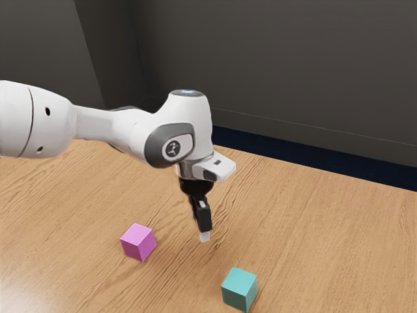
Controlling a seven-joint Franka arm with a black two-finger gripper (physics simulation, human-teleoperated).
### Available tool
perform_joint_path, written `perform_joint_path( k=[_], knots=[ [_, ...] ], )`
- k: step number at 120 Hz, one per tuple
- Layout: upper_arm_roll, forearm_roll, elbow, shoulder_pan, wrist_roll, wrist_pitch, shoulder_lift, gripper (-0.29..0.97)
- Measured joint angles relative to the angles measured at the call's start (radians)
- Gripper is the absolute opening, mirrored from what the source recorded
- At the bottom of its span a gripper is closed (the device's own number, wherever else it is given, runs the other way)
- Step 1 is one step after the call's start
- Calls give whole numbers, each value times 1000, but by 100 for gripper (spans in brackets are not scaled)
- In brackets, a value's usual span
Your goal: Pick up the blue block with one arm, and put the blue block on the pink block with one arm
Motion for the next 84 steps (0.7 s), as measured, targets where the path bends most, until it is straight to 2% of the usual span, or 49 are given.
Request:
perform_joint_path(
  k=[54,84],
  knots=[
    [-48,-23,-15,-96,-282,123,73,68],
    [-46,-65,-41,-126,-428,169,92,68]
  ],
)
